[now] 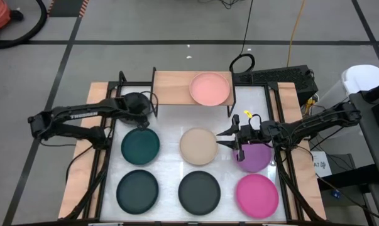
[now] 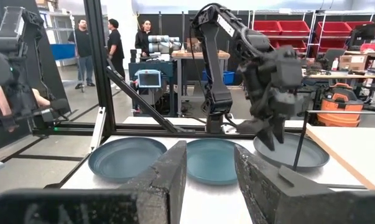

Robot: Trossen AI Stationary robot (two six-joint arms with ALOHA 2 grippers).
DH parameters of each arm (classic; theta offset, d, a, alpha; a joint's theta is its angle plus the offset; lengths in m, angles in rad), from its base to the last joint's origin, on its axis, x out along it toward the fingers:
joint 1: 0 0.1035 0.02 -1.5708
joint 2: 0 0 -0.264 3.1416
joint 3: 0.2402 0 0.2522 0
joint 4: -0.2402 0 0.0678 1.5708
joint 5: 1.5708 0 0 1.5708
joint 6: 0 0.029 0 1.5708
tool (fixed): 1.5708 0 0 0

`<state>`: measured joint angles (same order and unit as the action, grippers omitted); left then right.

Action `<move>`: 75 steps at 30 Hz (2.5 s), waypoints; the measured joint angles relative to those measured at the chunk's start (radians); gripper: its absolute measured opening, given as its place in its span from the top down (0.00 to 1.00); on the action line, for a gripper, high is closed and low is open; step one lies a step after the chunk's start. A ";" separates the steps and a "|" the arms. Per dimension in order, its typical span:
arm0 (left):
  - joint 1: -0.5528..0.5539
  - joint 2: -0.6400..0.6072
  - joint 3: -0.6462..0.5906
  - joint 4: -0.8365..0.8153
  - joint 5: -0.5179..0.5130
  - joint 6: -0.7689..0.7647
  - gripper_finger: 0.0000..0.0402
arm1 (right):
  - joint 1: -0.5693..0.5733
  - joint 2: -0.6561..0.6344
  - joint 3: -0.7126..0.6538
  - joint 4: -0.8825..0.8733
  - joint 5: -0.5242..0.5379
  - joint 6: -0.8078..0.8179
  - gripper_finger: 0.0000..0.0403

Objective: Place and stack plates onto a shelf
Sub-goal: Stack the top black plate on top of the brown plate on the shelf

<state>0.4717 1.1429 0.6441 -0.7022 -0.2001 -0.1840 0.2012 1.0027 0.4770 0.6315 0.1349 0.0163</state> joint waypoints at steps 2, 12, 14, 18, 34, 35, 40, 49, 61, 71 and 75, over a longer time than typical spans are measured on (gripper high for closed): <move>-0.001 0.040 0.000 0.003 0.000 -0.001 0.50 | 0.000 0.000 0.000 0.000 0.000 0.001 0.71; -0.001 0.113 0.000 0.023 0.029 -0.014 0.50 | 0.000 0.000 0.000 -0.008 0.000 -0.002 0.71; -0.001 0.117 0.000 0.025 0.035 -0.015 0.50 | 0.000 0.000 0.000 -0.008 0.000 -0.002 0.71; -0.001 0.150 0.001 0.047 0.034 -0.008 0.50 | 0.000 0.000 0.000 -0.007 0.000 0.003 0.71; 0.060 0.182 0.001 0.070 -0.013 -0.002 0.50 | 0.000 0.000 0.000 -0.012 0.000 0.018 0.71; 0.065 0.182 0.001 0.068 -0.014 -0.003 0.50 | 0.000 0.000 0.000 -0.012 0.000 0.018 0.71; 0.077 0.182 0.001 0.049 -0.014 -0.011 0.50 | 0.000 0.000 0.000 -0.012 0.000 0.018 0.71; 0.086 0.179 -0.091 0.078 -0.014 -0.030 0.61 | 0.000 0.000 0.000 -0.011 0.000 0.017 0.71; 0.069 0.171 -0.008 0.040 -0.074 -0.012 0.96 | 0.000 0.000 0.000 -0.008 0.026 0.017 0.71; 0.054 0.097 0.148 -0.178 -0.166 -0.062 0.97 | 0.000 0.000 0.000 -0.012 0.026 0.017 0.71; 0.054 0.036 0.207 -0.234 -0.216 -0.062 0.97 | 0.000 0.000 0.000 -0.011 0.026 0.017 0.71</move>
<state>0.5257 1.1792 0.8511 -0.9364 -0.4157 -0.2457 0.2012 1.0027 0.4770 0.6201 0.1604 0.0334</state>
